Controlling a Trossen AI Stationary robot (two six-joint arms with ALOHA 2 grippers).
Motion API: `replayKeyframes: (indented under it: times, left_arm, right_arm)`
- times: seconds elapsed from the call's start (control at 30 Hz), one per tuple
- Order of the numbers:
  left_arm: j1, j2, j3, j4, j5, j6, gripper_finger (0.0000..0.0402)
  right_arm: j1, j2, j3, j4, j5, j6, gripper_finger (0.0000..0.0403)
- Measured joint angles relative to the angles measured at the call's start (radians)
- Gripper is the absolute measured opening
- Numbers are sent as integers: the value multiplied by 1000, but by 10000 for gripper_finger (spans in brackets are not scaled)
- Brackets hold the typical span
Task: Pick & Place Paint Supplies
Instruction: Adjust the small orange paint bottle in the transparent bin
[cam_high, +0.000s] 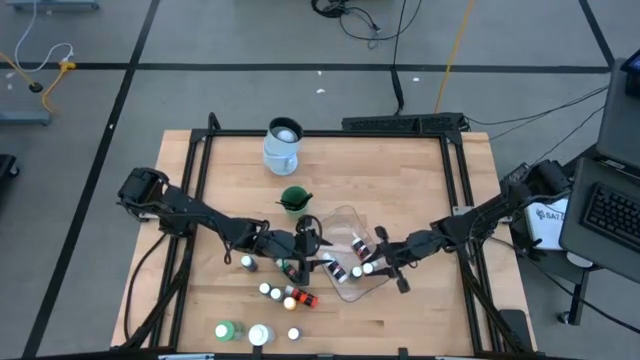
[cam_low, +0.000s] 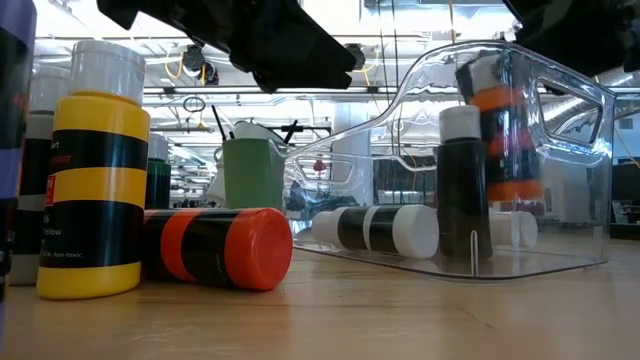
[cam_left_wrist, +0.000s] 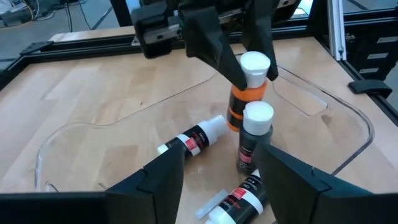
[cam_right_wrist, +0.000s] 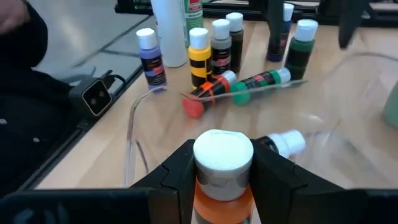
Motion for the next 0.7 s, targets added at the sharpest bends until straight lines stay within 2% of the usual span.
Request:
replayKeyframes:
  times: [0.33,0.43,0.7]
  left_arm:
    - [0,0,0,1,1,4,199]
    - [0,0,0,5,1,6,200]
    - [2,0,0,13,1,19,200]
  right_arm:
    - [-1,3,-181,304,10,49,110]
    - [-1,10,-228,386,47,66,110]
    - [-1,15,-252,416,24,57,110]
